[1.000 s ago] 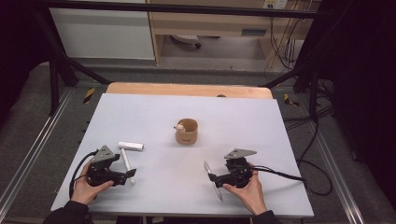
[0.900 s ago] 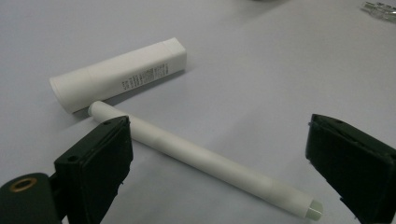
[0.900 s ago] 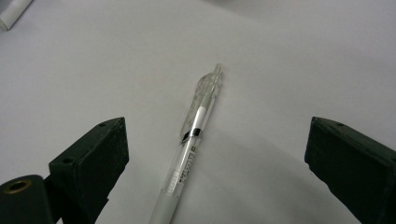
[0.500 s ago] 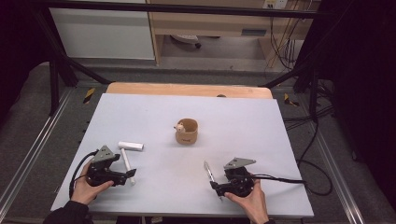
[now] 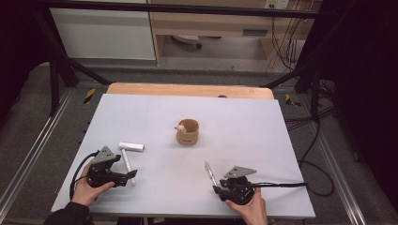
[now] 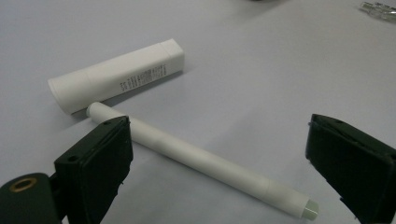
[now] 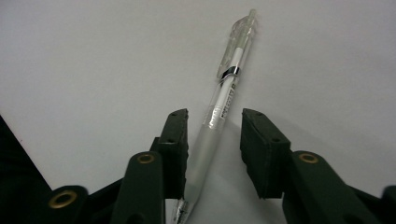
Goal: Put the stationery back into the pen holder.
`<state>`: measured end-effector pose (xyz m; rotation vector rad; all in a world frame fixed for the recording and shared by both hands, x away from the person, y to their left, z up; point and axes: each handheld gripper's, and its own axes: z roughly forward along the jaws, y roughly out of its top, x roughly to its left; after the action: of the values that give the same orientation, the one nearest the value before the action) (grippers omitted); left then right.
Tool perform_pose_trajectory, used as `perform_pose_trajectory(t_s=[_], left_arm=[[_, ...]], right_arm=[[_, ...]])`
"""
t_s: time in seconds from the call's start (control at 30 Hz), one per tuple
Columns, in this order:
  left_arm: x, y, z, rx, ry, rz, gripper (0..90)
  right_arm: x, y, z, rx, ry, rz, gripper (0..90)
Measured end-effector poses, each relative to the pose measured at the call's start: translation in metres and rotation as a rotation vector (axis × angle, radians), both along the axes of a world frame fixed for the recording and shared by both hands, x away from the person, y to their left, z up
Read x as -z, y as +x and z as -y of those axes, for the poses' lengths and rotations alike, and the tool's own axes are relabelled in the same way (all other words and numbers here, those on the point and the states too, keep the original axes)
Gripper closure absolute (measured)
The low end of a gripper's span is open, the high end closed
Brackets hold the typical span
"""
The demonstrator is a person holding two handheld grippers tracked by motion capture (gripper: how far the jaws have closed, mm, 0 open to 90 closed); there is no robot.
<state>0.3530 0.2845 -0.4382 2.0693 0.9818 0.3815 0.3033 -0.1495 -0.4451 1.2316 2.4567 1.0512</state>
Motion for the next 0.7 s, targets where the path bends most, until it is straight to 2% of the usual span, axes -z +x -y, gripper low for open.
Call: perform_pose_trajectory(t_s=[0.23, 0.47, 0.7], left_arm=[[-0.0001, 0.0, -0.0004, 0.001, -0.002, 0.001, 7.4], [-0.0005, -0.0003, -0.0003, 0.001, -0.004, 0.002, 7.4], [-0.0009, -0.0004, -0.0004, 0.0, -0.006, 0.003, 7.4]], right_arm=[[0.0026, -0.0009, -0.0012, -0.003, 0.006, -0.003, 74.6], [0.0037, -0.0024, -0.0027, 0.025, 0.013, -0.016, 76.0], [0.0022, -0.0019, -0.0032, 0.068, 0.028, -0.047, 79.1]])
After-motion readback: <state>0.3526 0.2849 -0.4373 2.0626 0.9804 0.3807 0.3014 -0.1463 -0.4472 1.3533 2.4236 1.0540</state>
